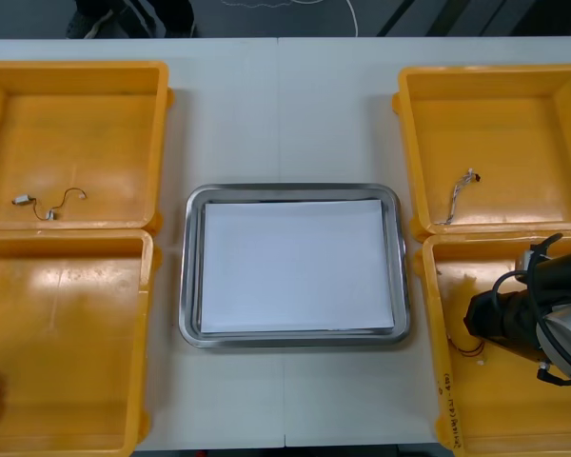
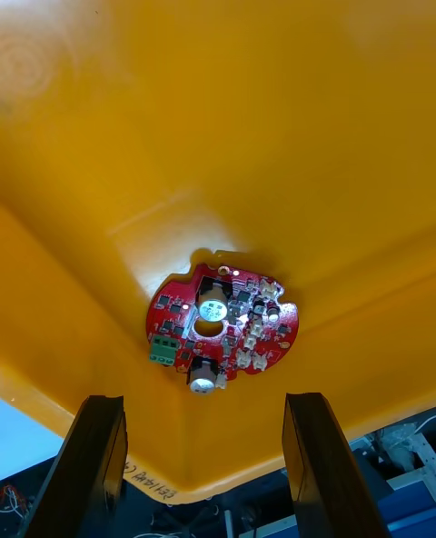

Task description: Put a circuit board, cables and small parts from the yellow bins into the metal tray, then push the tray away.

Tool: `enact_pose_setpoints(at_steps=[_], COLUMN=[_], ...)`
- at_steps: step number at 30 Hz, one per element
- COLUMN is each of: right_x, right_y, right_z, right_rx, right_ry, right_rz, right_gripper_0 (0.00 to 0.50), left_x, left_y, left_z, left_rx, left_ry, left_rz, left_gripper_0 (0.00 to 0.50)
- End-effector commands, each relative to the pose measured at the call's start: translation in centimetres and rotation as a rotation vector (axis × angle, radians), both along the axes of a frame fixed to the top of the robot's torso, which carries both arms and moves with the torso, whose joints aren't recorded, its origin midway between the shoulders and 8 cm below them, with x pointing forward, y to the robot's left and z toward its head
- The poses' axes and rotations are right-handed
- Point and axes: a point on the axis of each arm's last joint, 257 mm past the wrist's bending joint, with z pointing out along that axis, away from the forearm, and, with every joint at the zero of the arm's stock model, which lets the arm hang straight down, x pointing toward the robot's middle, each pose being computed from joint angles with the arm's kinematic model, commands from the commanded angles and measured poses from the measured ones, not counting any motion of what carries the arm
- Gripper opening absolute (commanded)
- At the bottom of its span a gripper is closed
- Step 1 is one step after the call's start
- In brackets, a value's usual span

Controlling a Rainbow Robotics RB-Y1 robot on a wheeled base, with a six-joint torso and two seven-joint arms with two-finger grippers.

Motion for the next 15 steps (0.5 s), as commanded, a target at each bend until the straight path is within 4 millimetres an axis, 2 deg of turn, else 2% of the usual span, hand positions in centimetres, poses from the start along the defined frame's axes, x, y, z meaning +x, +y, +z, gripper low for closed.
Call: enact_pose_setpoints(at_steps=[1,4,8,15], right_x=[-1.0,-0.9,-0.3,-0.1], right_y=[1.1,1.1,0.8,0.3], right_z=[-1.0,-1.6,-2.3,-2.9], right_rx=[0.03,0.042,0.054,0.06], right_ry=[0.019,0.026,0.014,0.015], right_rz=[-0.017,-0.023,-0.036,-0.051], right_gripper_0=[0.5,0.5,0.5,0.5], left_x=[-1.1,-0.6,-0.8,-0.8], left_y=[0.7,0.1,0.4,0.2], left_z=[-1.2,-2.2,-3.5,-4.7], left_rx=[0.029,-0.004,0.01,0.024], left_ry=[0.013,-0.046,-0.061,-0.061], left_rz=[-0.055,-0.068,-0.08,-0.077], left_gripper_0=[0.5,0.5,0.5,0.5])
